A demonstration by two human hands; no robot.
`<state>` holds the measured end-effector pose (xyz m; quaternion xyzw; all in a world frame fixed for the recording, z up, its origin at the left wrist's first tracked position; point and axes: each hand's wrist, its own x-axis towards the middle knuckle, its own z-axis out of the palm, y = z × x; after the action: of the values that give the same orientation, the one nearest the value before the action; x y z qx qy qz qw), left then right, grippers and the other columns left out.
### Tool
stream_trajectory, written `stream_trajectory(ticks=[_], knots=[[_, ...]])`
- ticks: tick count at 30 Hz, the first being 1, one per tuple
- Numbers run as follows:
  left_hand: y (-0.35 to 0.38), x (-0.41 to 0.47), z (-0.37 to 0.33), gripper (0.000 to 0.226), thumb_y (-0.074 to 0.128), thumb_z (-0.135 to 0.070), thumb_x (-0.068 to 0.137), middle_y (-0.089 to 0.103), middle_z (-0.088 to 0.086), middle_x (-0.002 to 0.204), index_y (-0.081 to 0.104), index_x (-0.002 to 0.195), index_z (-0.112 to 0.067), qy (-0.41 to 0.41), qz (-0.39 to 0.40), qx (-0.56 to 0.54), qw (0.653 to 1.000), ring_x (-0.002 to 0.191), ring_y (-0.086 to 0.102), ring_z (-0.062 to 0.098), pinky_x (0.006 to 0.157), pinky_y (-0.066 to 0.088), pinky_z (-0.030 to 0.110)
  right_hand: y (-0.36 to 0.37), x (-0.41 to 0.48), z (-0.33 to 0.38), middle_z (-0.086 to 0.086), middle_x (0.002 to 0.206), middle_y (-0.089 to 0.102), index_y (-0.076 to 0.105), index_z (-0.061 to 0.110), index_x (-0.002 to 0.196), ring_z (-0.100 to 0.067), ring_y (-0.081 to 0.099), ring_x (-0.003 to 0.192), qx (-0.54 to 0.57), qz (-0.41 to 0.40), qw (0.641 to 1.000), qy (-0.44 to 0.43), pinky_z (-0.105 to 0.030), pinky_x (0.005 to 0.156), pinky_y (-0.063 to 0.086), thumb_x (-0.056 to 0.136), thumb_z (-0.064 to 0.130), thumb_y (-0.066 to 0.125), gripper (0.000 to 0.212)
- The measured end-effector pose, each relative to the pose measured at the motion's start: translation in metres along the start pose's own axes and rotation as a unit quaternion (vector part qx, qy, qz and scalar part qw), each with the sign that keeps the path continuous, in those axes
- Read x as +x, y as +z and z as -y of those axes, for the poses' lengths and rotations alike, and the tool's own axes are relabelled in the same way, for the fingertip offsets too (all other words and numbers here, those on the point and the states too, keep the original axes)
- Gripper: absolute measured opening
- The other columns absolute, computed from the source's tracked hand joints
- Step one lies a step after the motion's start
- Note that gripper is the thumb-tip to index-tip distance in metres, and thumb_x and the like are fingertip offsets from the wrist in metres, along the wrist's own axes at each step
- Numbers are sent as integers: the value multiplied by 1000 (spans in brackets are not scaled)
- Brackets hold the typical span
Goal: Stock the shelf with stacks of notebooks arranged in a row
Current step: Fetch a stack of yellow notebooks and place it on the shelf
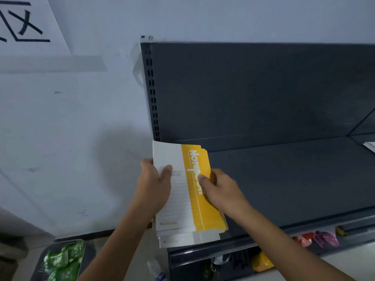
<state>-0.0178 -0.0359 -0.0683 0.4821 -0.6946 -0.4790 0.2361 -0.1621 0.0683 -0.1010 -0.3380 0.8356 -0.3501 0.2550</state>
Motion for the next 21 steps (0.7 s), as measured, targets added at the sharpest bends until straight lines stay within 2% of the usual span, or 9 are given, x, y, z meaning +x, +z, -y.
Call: stream_trajectory(ticks=[2, 4, 6, 11, 13, 16, 18, 21], knots=[[8, 5, -2, 24, 50, -25, 104, 55, -3, 103, 30, 115, -16, 15, 19, 26, 999, 81, 56, 7, 59, 43, 8, -10, 1, 4, 3, 96, 71, 61, 20, 106, -14, 68, 88, 29, 5, 999, 17, -40, 82, 58, 96, 51, 56, 33], [18, 8, -3, 28, 51, -28, 102, 57, 6, 116, 34, 120, -14, 38, 48, 118, 991, 100, 59, 24, 80, 47, 29, -22, 1, 1, 3, 100, 69, 60, 20, 108, -13, 67, 88, 12, -13, 1000, 18, -38, 80, 58, 96, 46, 59, 30], [28, 7, -9, 37, 53, -29, 100, 55, 10, 124, 40, 130, -12, 84, 50, 205, 974, 111, 55, 28, 88, 44, 36, -36, 0, -6, 4, 101, 68, 60, 20, 108, -12, 66, 87, -6, -42, 999, 28, -34, 76, 56, 96, 42, 61, 25], [58, -1, -35, 40, 55, -31, 99, 52, 1, 113, 42, 133, -14, 175, 46, 240, 954, 88, 43, 14, 75, 34, 26, -72, -10, -23, 3, 101, 69, 59, 20, 111, -13, 66, 89, -22, -87, 994, 61, -34, 76, 55, 97, 39, 59, 23], [73, -2, -43, 38, 57, -32, 98, 56, 3, 113, 44, 128, -13, 207, 49, 247, 945, 88, 49, 17, 75, 35, 28, -86, -14, -31, 2, 102, 69, 57, 19, 116, -17, 66, 91, -38, -107, 992, 62, -38, 81, 55, 98, 39, 58, 26], [97, -5, -55, 38, 60, -33, 96, 60, 7, 114, 47, 123, -10, 246, 58, 260, 932, 98, 59, 25, 79, 43, 32, -108, -23, -45, -2, 100, 68, 55, 16, 111, -24, 65, 93, -58, -134, 987, 62, -42, 83, 55, 99, 39, 56, 26], [115, -12, -64, 36, 61, -33, 96, 61, 8, 113, 48, 119, -9, 264, 66, 263, 926, 99, 61, 27, 82, 47, 36, -123, -31, -58, -4, 99, 69, 54, 17, 110, -26, 65, 93, -64, -146, 985, 65, -41, 82, 54, 100, 39, 55, 24], [149, -25, -78, 34, 60, -34, 96, 60, 9, 113, 48, 116, -10, 282, 78, 272, 917, 101, 62, 30, 79, 45, 36, -147, -43, -82, -5, 101, 69, 53, 17, 113, -29, 65, 94, -88, -162, 980, 74, -40, 80, 52, 101, 37, 53, 23]])
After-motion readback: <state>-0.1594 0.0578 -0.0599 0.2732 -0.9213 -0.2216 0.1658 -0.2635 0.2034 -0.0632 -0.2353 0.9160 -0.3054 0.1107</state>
